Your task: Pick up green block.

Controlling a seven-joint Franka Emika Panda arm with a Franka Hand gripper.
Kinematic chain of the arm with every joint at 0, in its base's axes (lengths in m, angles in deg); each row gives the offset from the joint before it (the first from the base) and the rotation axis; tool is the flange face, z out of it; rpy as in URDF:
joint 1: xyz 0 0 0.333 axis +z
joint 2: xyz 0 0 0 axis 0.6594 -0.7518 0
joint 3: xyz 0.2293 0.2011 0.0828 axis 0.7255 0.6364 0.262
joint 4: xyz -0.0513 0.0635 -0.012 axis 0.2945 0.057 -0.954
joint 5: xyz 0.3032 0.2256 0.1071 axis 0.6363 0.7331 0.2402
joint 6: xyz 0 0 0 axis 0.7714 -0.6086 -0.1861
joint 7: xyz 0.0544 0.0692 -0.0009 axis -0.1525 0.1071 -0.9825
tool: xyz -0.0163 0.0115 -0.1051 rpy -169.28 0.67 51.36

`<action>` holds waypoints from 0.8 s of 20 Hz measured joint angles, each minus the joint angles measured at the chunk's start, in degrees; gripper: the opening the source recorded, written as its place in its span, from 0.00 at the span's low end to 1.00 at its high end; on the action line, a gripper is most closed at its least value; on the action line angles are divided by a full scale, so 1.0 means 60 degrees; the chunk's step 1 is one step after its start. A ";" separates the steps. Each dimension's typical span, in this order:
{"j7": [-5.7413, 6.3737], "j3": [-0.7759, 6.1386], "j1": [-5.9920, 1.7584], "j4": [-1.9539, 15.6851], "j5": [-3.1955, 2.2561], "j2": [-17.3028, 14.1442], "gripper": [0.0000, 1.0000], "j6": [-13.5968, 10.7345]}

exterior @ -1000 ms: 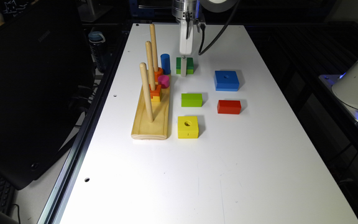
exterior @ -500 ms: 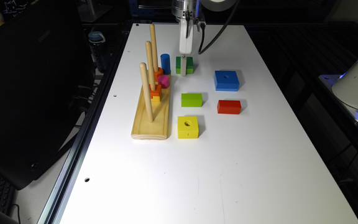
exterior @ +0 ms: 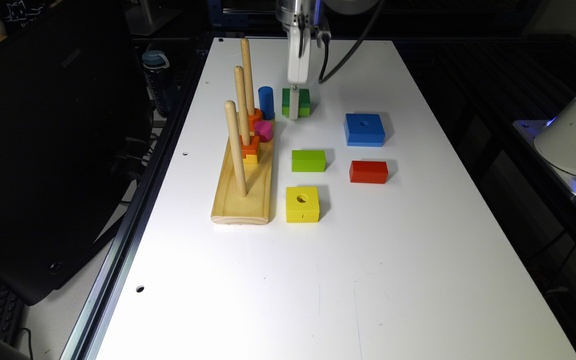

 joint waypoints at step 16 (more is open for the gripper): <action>0.0000 0.0006 0.0000 -0.0109 0.0003 0.0797 0.00 -0.0677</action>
